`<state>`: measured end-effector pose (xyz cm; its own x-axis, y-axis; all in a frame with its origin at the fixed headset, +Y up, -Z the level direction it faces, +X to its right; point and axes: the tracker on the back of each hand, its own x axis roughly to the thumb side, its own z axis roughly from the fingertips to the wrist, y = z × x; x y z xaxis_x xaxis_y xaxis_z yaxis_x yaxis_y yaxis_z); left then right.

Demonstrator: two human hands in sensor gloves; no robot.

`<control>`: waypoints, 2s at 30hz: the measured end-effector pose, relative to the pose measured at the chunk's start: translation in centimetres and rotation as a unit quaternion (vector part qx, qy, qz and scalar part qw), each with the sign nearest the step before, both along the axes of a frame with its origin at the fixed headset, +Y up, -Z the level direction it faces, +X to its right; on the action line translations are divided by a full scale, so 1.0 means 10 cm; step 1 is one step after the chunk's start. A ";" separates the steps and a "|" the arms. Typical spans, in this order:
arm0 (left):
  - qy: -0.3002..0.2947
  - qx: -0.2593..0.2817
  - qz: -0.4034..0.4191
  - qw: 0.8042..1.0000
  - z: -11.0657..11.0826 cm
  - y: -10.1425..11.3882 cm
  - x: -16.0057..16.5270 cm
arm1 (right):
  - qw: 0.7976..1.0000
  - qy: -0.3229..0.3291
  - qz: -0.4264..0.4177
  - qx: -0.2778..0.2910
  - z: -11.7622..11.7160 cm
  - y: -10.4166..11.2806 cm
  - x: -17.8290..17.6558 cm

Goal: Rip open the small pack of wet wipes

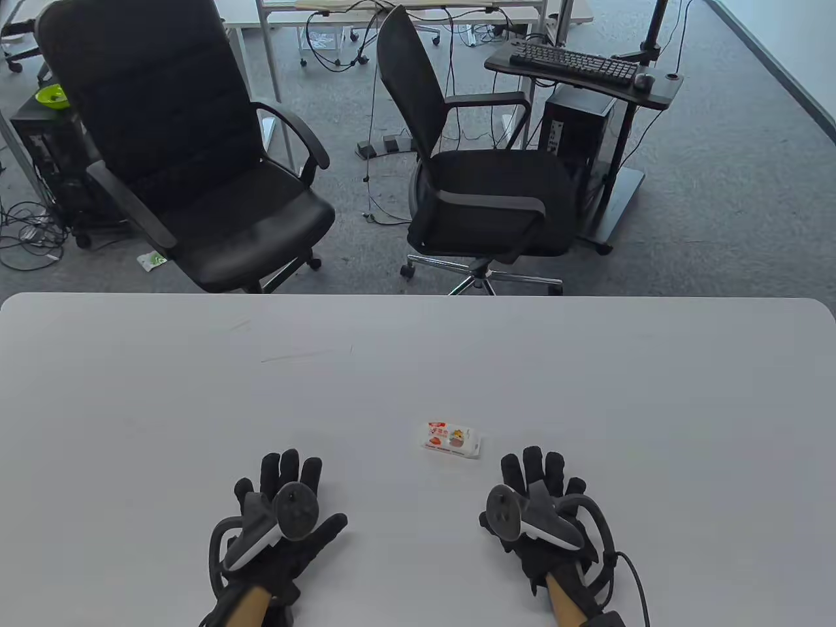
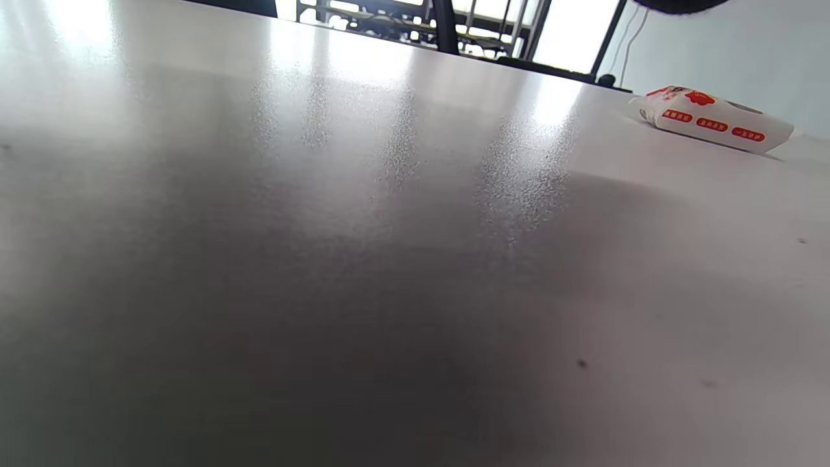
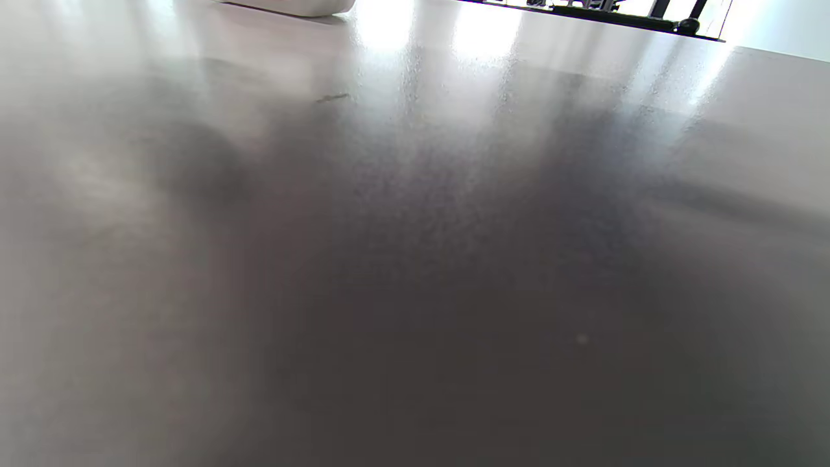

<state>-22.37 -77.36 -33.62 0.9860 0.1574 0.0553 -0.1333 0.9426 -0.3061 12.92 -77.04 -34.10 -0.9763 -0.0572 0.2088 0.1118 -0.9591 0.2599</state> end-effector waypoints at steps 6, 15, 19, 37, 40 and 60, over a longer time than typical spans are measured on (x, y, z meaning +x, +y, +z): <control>-0.002 -0.002 0.000 1.000 0.00 0.01 0.01 | 1.000 -0.004 -0.013 0.006 -0.03 0.05 -0.01; -0.007 -0.008 0.014 1.000 -0.03 0.00 0.02 | 1.000 -0.002 -0.023 0.013 -0.47 0.32 -0.30; -0.005 -0.011 0.019 1.000 -0.03 0.00 0.00 | 1.000 -0.002 -0.005 -0.015 -0.78 0.35 -0.51; -0.006 -0.006 0.042 0.999 -0.06 0.02 -0.02 | 0.999 -0.013 0.015 -0.032 -1.22 0.14 -0.72; -0.015 0.012 0.052 0.998 -0.06 0.04 0.01 | 1.000 0.022 0.003 -0.018 -1.11 0.19 -0.75; -0.060 0.139 0.214 0.965 -0.01 0.21 0.31 | 0.939 0.210 -0.272 0.008 -0.21 0.40 -1.15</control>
